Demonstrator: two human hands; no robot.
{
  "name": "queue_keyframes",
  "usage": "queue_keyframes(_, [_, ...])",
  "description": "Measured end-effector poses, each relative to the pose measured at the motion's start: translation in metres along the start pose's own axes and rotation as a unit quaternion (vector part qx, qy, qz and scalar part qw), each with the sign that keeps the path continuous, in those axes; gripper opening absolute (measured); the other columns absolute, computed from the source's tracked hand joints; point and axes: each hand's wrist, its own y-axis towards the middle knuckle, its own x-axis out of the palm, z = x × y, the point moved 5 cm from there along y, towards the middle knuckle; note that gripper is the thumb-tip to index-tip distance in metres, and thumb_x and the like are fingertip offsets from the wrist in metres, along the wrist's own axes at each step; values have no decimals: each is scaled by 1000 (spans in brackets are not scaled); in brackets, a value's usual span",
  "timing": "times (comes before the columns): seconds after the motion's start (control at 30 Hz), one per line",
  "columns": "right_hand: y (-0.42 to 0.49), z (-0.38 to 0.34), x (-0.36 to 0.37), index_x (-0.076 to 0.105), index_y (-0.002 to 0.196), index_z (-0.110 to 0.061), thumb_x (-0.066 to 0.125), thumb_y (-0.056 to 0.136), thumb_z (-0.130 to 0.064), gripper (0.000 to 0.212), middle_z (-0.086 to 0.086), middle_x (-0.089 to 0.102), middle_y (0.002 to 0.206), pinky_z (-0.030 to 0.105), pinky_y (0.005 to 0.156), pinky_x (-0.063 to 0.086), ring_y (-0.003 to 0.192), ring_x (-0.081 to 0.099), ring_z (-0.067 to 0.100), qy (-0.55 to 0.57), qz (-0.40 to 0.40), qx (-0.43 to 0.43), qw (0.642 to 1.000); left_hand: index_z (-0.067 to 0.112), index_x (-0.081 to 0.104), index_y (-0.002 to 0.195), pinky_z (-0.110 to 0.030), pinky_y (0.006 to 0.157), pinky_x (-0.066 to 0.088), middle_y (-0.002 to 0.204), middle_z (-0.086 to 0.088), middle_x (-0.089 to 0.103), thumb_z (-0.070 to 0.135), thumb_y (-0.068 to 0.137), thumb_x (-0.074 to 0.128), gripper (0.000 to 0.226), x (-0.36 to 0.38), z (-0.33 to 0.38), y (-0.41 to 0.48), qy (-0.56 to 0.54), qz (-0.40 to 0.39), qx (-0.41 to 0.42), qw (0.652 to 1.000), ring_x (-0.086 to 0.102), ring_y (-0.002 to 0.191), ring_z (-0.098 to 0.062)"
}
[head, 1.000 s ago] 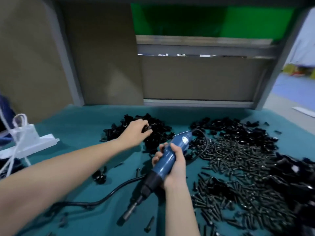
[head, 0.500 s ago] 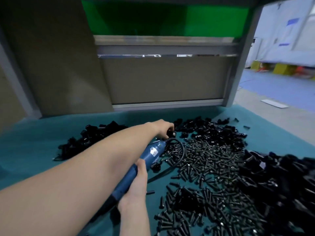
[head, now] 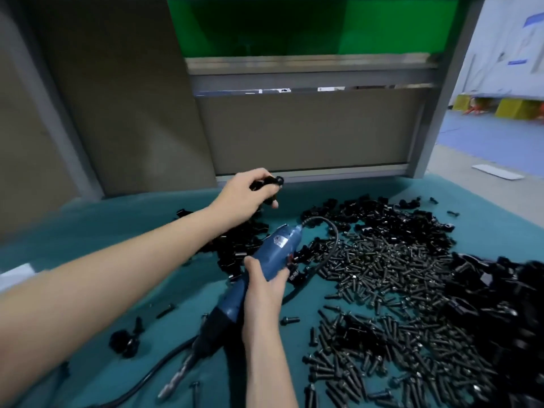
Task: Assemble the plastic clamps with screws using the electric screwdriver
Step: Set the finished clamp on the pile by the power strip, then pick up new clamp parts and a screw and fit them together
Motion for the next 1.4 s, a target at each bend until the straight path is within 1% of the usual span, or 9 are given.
queue_keyframes(0.07, [-8,-5,1,41,110,-18,68,83,-31,41,8,62,98,32,65,49,82,61,26,-52,18,-20,998,14,63,92,-18,52,44,64,1,71,13,96,56,9,-20,5,-50,-106,15,-12,994,55,53,-8])
queue_keyframes(0.17, [-16,-16,-6,56,114,-3,73,79,-29,47,14,58,108,33,85,45,100,56,31,-169,62,-78,981,7,63,93,-15,43,38,59,-3,64,1,95,52,13,-32,-4,-135,-170,19,-54,984,47,43,-8])
queue_keyframes(0.3, [-26,-25,-5,27,147,0,67,88,-24,75,14,29,142,27,98,33,125,37,31,-272,81,-116,952,7,63,87,-14,54,41,57,1,61,-8,92,51,20,-28,-24,-212,-185,43,-99,977,53,51,-6])
queue_keyframes(0.47, [-49,-61,-8,56,128,-6,60,94,-31,42,8,44,136,36,99,43,120,49,27,-311,92,-211,922,25,66,83,-17,53,40,60,2,61,2,94,55,28,-18,-36,-257,-168,24,-97,981,50,54,-9])
queue_keyframes(0.6, [-95,-92,6,67,86,-19,63,89,-48,29,-1,68,75,24,57,49,63,63,15,-313,-190,-193,910,39,64,81,-20,45,38,62,7,63,12,93,58,30,-15,-31,-272,-141,37,-94,985,46,47,-6])
queue_keyframes(0.73, [-154,-55,6,68,84,-22,73,82,-41,20,1,66,67,28,48,51,52,63,18,-400,-388,-164,814,43,51,91,-28,62,46,74,16,67,25,78,57,23,-22,-23,-276,-53,81,-62,993,59,65,-9])
queue_keyframes(1.07, [-151,-30,-31,73,80,-9,67,87,-1,13,5,59,56,23,53,48,48,53,15,-185,-265,-150,934,39,46,101,-8,69,40,86,27,63,11,87,66,37,-16,-14,-280,-62,46,-32,997,58,77,0])
queue_keyframes(1.2, [-145,-40,-45,76,85,-18,66,89,-5,16,2,58,54,23,39,41,43,50,16,-143,-196,-170,955,16,50,110,-22,65,50,86,0,72,4,99,42,18,-5,-21,-279,-498,62,-202,841,60,72,-14])
queue_keyframes(1.4, [-158,-49,-43,75,74,-15,67,83,4,23,3,65,63,21,46,47,49,58,15,-7,-218,-162,962,6,46,125,-34,75,59,127,-1,65,36,96,36,43,3,-14,-280,-636,20,-245,731,68,104,-28])
